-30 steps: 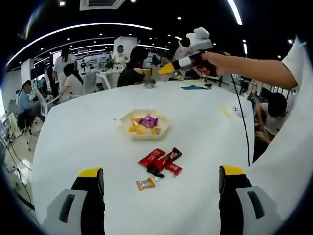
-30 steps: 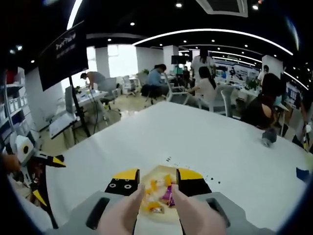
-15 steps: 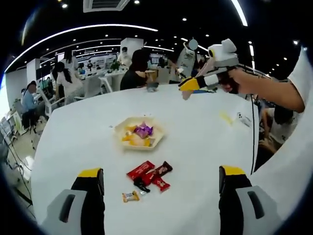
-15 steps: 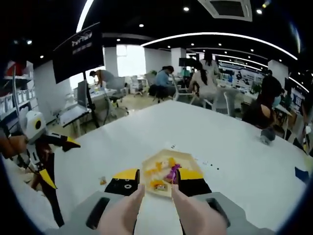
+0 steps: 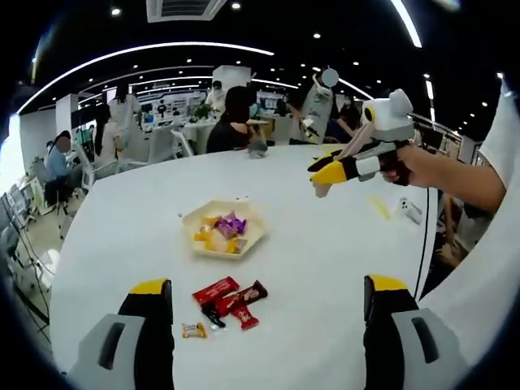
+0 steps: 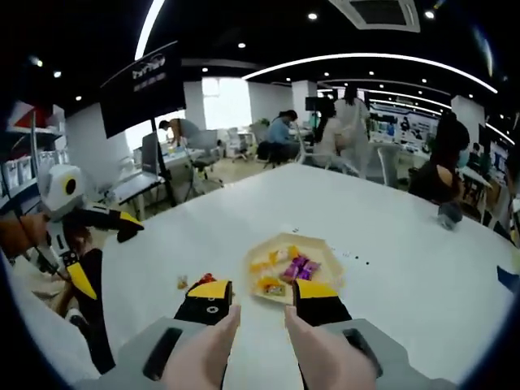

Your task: Place the target food into the container with the food tongs after gripping and lifting it, then release it inside without dropping or visibly crushing the food.

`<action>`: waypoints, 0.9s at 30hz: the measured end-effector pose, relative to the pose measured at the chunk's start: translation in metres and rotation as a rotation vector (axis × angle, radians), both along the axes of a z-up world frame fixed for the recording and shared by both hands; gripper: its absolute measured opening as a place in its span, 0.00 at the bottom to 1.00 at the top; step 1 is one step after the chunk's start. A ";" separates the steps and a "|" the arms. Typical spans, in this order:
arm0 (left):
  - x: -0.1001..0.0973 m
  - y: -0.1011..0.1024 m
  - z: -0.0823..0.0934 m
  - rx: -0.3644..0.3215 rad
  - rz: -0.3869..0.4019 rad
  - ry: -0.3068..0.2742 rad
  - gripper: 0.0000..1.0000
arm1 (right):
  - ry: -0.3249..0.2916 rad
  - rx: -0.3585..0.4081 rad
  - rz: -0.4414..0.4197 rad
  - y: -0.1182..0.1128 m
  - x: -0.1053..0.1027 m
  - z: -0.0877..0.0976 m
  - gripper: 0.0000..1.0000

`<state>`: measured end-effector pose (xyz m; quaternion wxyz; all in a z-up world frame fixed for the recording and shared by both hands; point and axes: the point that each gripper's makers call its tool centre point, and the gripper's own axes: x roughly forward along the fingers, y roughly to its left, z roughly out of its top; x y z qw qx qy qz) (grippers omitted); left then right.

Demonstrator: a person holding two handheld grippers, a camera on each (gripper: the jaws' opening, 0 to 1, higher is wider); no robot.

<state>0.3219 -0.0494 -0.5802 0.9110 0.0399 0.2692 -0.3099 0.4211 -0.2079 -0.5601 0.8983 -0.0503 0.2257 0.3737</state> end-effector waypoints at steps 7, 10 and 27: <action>-0.007 -0.014 -0.001 0.031 -0.024 0.008 0.99 | 0.001 0.002 -0.011 -0.015 -0.013 -0.001 0.29; -0.002 -0.018 -0.001 0.014 -0.022 0.010 0.98 | 0.006 0.013 -0.019 -0.021 -0.015 0.000 0.29; -0.010 -0.007 -0.003 0.015 -0.014 0.000 0.98 | 0.003 0.029 -0.042 -0.014 -0.028 -0.010 0.28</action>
